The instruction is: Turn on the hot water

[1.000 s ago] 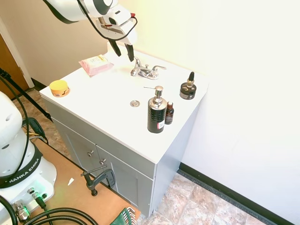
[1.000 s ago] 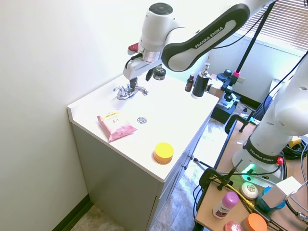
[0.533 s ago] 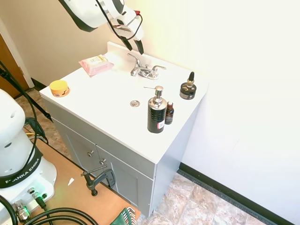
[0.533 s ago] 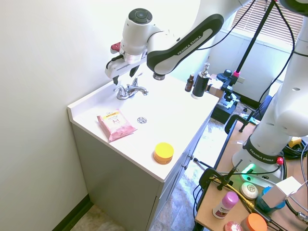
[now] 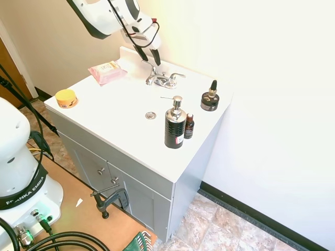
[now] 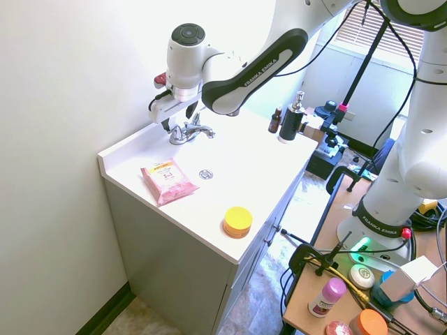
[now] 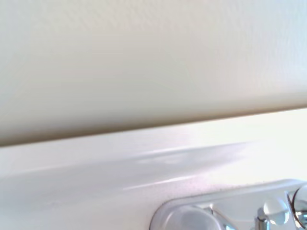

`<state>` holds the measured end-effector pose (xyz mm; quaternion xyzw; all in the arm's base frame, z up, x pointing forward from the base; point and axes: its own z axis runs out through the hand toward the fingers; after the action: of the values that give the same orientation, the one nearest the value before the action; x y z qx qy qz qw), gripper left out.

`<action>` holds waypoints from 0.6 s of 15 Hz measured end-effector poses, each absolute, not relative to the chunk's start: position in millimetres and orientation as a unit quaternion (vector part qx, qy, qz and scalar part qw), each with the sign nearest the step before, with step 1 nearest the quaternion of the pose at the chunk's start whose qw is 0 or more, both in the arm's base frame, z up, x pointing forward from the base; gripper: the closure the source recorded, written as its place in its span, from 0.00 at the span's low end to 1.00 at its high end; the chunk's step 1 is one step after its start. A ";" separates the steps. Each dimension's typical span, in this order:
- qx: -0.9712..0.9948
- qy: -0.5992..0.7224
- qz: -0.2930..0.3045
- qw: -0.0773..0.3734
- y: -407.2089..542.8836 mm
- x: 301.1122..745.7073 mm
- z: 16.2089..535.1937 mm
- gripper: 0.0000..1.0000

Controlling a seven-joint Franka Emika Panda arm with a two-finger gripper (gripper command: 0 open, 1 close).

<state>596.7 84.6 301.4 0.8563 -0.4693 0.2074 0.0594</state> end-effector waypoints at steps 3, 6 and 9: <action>0.861 -0.467 0.181 0.085 74.9 591.6 300.6 0.00; 0.859 -0.470 0.179 0.100 64.4 588.4 297.9 0.00; 0.854 -0.476 0.178 0.110 56.5 587.2 295.8 0.00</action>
<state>587.2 56.5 295.8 0.8542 -0.4762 0.1776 0.1096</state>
